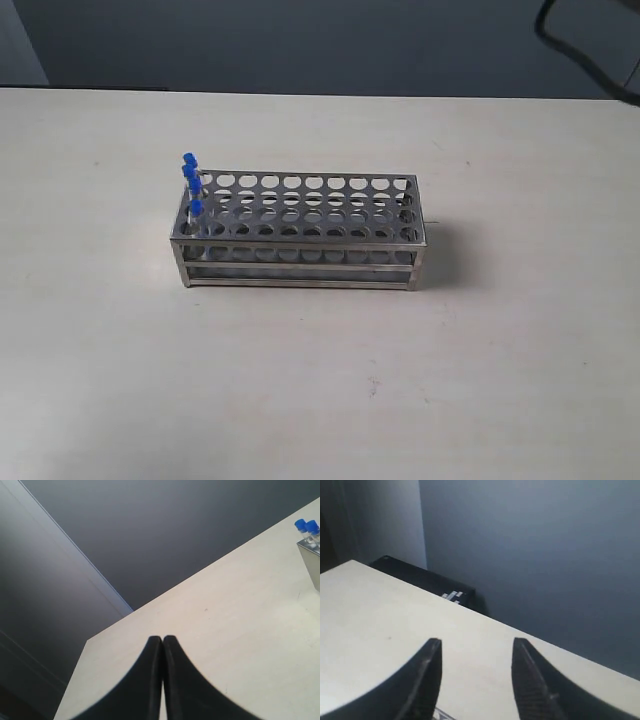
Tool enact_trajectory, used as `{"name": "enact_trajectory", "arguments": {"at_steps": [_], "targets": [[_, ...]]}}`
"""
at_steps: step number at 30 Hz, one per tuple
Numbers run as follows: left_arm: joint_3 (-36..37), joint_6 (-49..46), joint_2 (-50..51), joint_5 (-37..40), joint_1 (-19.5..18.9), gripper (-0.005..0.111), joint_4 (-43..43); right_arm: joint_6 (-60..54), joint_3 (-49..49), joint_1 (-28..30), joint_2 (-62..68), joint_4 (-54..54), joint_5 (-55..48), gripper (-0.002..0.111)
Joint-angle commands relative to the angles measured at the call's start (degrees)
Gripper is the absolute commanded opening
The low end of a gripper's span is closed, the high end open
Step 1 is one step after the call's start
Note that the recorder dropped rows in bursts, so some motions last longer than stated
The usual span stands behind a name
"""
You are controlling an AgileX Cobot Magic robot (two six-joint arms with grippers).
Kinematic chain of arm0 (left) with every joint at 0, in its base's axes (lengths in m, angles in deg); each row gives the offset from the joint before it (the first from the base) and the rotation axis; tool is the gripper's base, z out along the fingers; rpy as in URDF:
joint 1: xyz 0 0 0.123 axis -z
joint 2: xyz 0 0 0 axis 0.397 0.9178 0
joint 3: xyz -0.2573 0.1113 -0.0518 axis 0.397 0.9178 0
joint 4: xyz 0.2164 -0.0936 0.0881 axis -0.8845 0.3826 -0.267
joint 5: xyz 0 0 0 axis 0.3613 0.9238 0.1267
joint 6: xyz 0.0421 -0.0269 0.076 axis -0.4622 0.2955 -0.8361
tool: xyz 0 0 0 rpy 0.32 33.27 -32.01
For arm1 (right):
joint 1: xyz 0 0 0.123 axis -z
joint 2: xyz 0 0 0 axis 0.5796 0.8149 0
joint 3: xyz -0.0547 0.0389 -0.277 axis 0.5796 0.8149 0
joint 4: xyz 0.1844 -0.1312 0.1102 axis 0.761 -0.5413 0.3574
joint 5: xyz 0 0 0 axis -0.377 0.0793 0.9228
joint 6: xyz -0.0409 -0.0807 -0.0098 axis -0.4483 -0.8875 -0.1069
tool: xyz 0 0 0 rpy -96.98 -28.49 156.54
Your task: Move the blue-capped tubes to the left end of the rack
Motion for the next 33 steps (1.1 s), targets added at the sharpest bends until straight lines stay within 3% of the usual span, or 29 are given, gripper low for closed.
{"name": "enact_trajectory", "arguments": {"at_steps": [1,7,24,33], "targets": [[-0.3,0.28,0.2,-0.35,0.01,0.001,0.04,-0.04,0.15,0.3,-1.0,1.24,-8.69,0.043],[-0.3,0.28,0.2,-0.35,0.01,0.001,0.04,-0.04,0.26,0.3,-0.61,3.5,-10.98,0.043],[-0.3,0.28,0.2,-0.35,0.01,0.001,0.04,-0.01,0.26,0.3,-3.55,6.18,-5.58,0.043],[-0.3,0.28,0.2,-0.21,0.01,0.001,0.04,-0.22,0.26,0.3,-18.17,16.66,-17.52,0.043]]}}
